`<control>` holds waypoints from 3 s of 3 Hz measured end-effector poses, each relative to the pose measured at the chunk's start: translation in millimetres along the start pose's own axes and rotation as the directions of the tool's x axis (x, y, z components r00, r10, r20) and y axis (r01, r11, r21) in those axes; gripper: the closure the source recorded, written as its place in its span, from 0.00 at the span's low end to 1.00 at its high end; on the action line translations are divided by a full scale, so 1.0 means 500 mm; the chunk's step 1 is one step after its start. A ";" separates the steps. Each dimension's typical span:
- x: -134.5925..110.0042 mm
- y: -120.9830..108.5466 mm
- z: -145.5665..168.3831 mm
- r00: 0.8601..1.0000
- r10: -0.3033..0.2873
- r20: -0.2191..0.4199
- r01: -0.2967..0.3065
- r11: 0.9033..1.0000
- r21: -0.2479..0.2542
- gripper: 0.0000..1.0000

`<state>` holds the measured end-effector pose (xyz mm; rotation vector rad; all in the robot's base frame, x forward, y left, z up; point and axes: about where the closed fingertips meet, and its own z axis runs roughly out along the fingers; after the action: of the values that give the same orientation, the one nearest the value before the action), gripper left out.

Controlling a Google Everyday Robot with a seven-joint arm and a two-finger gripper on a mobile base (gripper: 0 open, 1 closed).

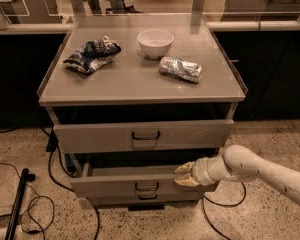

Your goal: Open middle drawer

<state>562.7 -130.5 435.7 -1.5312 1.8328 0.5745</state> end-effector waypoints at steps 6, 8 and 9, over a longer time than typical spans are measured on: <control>0.048 0.147 -0.080 0.998 0.010 0.056 -0.013 0.999 0.050 1.00; 0.048 0.149 -0.080 0.998 0.011 0.056 -0.014 0.999 0.049 0.59; 0.048 0.149 -0.080 0.998 0.011 0.056 -0.014 0.999 0.049 0.36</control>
Offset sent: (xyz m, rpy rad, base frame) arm -0.0158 -0.0151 0.0051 0.0234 -0.0188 -0.0173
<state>479.4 -158.8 438.8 -1.4577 1.8030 0.5676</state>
